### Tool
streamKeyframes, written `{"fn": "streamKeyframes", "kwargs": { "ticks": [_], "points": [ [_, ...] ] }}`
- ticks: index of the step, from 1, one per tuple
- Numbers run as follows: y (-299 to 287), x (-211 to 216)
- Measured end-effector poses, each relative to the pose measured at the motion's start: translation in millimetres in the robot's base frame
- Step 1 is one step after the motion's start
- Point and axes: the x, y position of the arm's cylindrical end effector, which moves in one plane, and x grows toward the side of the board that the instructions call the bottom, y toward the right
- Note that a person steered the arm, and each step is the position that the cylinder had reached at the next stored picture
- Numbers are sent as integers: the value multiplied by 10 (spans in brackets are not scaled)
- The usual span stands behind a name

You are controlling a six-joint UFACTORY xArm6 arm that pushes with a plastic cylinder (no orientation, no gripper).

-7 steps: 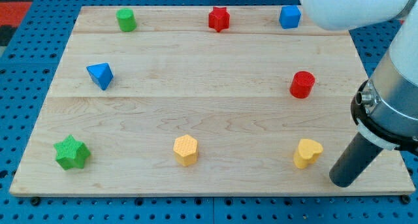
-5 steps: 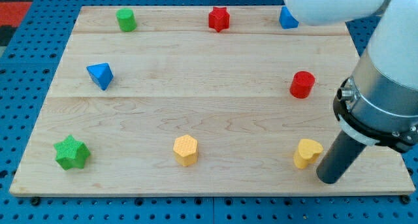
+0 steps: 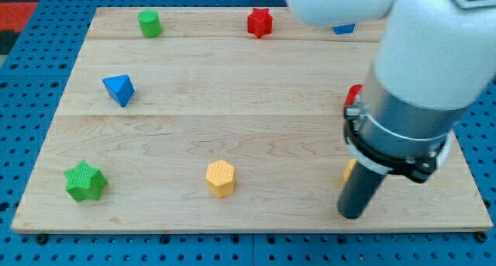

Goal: Place the yellow heart to the left of red circle

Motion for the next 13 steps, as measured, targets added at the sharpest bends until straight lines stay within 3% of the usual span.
{"fn": "streamKeyframes", "kwargs": {
  "ticks": [2, 8, 13],
  "points": [
    [286, -385],
    [463, -272],
    [926, -1321]
  ]
}}
